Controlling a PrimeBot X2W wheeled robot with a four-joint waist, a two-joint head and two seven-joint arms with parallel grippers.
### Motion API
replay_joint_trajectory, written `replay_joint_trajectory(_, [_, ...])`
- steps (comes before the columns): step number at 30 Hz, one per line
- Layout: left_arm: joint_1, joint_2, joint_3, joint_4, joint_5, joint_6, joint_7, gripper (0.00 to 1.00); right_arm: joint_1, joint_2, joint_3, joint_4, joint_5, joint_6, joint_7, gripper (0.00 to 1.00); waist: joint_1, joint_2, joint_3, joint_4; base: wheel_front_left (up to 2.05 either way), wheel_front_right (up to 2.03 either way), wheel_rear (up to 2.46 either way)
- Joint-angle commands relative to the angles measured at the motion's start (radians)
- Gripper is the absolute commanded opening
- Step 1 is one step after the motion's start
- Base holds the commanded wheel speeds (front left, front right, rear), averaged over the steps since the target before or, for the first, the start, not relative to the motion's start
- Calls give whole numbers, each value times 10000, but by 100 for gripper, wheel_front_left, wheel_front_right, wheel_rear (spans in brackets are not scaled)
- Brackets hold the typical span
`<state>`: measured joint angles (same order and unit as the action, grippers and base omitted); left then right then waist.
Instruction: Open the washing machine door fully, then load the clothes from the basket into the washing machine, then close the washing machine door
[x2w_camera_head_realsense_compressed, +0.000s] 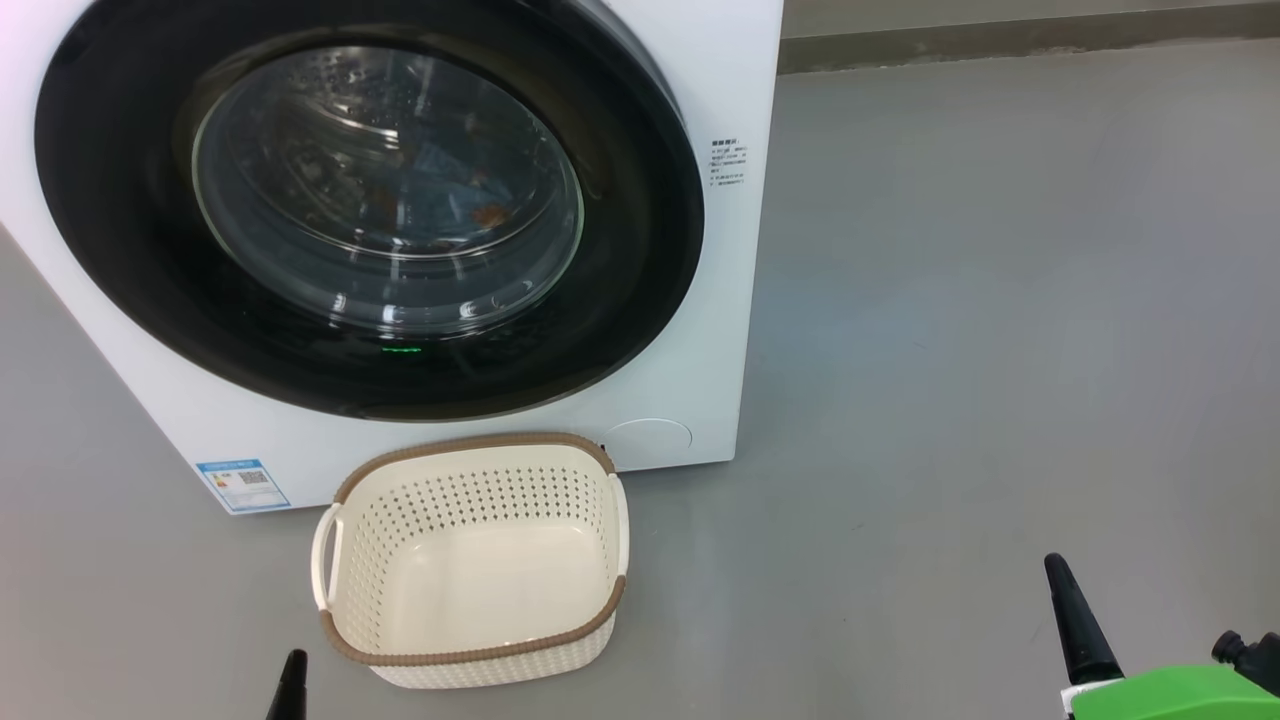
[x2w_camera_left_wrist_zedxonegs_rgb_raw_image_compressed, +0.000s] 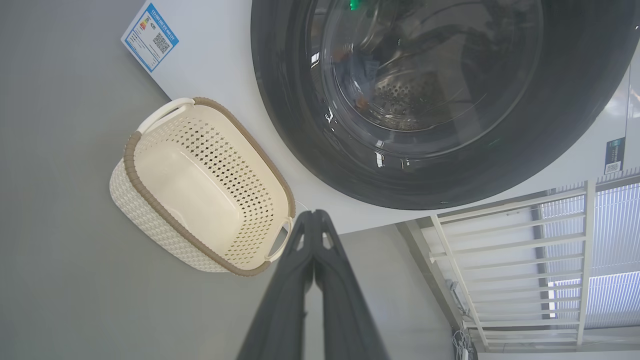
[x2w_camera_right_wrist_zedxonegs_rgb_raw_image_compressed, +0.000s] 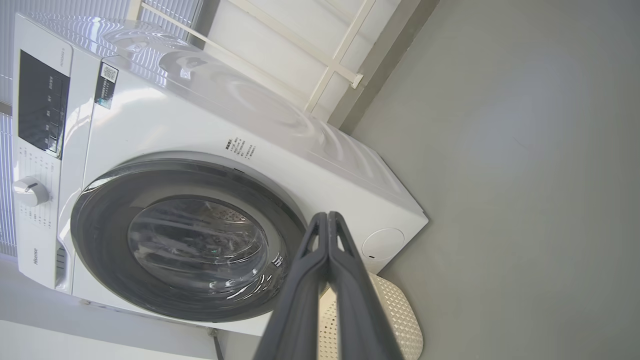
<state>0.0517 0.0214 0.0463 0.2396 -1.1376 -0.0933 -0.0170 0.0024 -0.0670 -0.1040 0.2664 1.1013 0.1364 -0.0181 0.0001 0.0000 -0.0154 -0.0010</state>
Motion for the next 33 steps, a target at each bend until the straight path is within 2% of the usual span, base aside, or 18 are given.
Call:
replay_joint_trajectory(1, [-532,209,274,-166,-239,-101,59,0,-511,-52,132,-245,277,-37,69,0,0,0,4,1,0,0,0])
replay_joint_trajectory(33, [-1338,269,575,4,-3619,-307,997,0,-959,114,-44,-224,3898,-52,1011,0,0,0,141,8,0,0,0])
